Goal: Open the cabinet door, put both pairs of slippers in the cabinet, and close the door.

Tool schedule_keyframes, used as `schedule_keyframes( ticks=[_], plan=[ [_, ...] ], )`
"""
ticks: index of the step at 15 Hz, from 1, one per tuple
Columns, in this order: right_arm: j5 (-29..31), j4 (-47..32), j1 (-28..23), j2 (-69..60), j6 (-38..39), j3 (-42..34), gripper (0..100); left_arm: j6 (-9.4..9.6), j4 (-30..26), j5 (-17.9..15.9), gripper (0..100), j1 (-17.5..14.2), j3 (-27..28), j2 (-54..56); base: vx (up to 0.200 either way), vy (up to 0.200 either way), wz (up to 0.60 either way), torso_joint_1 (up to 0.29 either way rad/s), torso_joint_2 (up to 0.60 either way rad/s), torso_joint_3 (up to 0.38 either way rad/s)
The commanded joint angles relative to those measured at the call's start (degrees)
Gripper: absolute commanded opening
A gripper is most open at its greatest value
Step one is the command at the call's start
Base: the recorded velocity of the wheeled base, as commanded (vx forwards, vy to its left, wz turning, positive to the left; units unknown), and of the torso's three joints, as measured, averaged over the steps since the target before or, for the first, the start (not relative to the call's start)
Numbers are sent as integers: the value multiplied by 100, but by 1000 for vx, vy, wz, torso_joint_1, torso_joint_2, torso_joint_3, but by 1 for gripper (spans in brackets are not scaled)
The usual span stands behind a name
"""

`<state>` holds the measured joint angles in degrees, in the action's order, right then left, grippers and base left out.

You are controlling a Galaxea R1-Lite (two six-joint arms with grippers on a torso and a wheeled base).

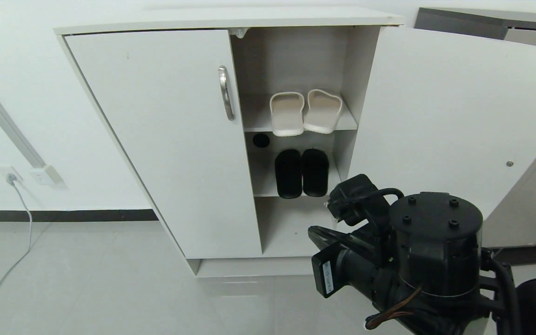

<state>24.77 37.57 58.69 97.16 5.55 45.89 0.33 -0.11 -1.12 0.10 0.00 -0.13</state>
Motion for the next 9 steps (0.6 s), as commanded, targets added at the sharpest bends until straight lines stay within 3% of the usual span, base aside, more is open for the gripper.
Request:
schedule_keyframes(
  ticks=[1,4,9],
  plan=[
    [1,-4,3,14,-1,-1,0,2,2,-2,0,-1,0,-4,0,0,0,2,-100,-90],
    [1,-4,3,14,-1,-9,0,2,2,7,0,-1,0,-4,0,0,0,10,-186,-307],
    [1,-4,3,22,-1,-27,0,2,2,-2,0,-1,0,-4,0,0,0,54,-499,-358]
  ],
)
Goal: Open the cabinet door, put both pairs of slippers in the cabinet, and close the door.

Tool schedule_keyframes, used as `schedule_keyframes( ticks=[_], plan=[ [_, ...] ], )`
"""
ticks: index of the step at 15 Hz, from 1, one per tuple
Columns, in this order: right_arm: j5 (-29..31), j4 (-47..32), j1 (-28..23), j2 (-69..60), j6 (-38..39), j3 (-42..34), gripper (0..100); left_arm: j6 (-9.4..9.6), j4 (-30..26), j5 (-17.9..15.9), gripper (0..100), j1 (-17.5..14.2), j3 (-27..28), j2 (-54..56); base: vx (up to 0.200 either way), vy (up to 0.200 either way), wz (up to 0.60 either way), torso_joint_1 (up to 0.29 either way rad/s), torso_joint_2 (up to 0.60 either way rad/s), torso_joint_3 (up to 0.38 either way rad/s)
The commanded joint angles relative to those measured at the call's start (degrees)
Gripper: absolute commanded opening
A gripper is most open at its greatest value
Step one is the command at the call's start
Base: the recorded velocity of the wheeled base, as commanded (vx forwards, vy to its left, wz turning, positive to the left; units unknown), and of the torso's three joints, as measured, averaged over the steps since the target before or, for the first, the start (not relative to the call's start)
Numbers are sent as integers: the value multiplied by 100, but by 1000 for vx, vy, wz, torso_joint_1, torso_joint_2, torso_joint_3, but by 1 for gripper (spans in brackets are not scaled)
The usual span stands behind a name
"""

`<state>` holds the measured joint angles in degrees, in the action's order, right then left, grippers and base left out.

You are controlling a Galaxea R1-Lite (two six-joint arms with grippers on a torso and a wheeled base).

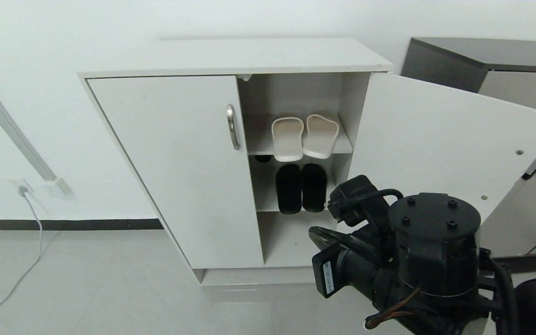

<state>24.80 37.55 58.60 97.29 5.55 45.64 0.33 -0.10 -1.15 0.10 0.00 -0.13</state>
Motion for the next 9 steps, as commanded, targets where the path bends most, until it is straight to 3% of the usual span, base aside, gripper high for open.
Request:
schedule_keyframes(
  ticks=[1,9],
  plan=[
    [-1,-2,11,27,-1,-11,0,2,1,0,0,-1,0,-4,0,0,0,124,-456,-344],
    [25,7,11,53,-1,-20,0,2,1,0,0,-1,0,-4,0,0,0,149,-470,-330]
  ],
)
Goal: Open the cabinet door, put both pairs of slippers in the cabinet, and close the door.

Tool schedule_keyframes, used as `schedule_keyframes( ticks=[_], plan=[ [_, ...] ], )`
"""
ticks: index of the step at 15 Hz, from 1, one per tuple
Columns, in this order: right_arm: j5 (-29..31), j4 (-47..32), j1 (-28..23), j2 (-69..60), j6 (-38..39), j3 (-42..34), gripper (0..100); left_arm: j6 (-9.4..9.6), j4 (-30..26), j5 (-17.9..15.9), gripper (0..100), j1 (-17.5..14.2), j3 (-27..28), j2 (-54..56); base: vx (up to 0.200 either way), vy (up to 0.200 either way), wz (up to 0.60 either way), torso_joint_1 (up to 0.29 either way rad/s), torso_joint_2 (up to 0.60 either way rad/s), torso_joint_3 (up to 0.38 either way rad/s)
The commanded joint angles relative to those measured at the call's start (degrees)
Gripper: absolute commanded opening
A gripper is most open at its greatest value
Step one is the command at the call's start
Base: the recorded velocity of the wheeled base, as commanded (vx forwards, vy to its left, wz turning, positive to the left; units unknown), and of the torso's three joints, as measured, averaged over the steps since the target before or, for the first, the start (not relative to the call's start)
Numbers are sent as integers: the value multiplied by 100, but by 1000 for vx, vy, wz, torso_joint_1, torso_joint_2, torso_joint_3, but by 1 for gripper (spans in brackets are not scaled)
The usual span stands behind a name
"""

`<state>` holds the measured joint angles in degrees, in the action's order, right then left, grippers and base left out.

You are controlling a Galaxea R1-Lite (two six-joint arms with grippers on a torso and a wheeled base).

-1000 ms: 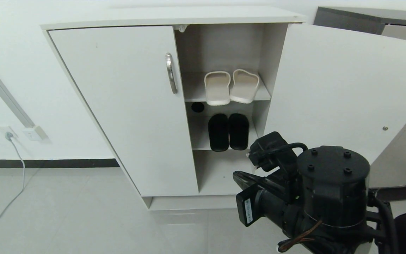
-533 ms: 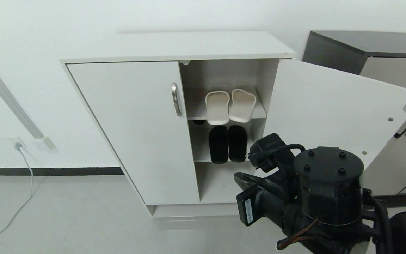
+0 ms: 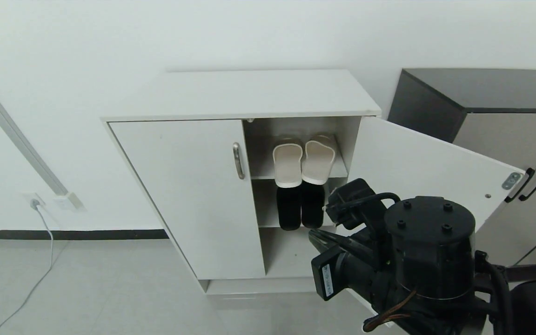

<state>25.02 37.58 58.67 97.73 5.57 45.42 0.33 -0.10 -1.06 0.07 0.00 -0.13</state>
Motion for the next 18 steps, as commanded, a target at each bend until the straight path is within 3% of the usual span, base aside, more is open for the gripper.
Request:
schedule_keyframes(
  ticks=[1,14,18],
  plan=[
    [3,3,4,9,-3,2,0,2,1,1,0,1,0,-4,0,0,0,188,-481,-310],
    [3,3,-84,18,-3,-77,0,2,1,1,0,1,0,-4,0,0,0,220,-537,-316],
    [3,3,-102,9,-3,-86,0,2,1,1,0,1,0,-4,0,0,0,77,-166,-91]
  ],
)
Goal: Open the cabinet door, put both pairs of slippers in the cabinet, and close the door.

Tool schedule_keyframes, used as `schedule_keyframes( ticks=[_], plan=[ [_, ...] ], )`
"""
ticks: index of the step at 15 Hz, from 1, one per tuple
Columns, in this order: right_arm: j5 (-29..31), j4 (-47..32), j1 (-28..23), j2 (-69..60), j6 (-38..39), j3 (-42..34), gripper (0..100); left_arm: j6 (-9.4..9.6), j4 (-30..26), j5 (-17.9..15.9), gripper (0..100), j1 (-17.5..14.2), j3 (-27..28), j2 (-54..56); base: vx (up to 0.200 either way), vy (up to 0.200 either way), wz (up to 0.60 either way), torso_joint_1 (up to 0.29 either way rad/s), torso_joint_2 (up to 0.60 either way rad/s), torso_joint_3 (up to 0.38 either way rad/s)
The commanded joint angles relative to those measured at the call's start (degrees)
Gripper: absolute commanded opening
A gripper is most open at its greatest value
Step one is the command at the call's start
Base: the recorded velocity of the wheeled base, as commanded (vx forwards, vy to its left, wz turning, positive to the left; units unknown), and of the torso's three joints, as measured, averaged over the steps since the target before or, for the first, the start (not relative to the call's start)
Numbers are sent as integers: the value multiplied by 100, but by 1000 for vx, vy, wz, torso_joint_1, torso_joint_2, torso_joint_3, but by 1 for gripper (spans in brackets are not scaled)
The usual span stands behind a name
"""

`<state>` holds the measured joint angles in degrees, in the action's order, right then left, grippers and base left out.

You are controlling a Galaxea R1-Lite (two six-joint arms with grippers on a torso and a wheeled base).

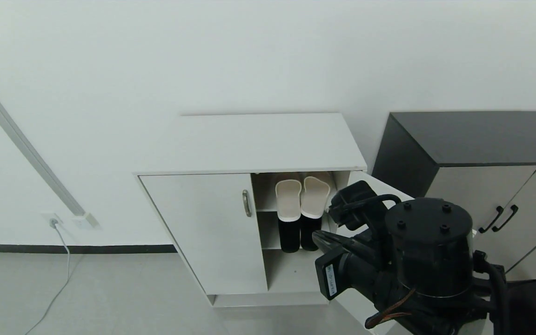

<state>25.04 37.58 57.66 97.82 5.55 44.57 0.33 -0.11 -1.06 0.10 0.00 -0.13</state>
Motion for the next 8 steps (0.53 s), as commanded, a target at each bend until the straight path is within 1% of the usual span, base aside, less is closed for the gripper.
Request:
schedule_keyframes(
  ticks=[1,6,8],
  plan=[
    [1,3,-1,0,-1,-10,0,2,2,1,0,-1,0,-4,0,0,0,0,0,0],
    [1,3,-1,9,-1,-45,0,2,2,1,0,-1,0,-4,0,0,0,0,0,0],
    [1,3,-1,9,-1,-45,0,2,2,1,0,-1,0,-4,0,0,-600,-2,2,0]
  ],
)
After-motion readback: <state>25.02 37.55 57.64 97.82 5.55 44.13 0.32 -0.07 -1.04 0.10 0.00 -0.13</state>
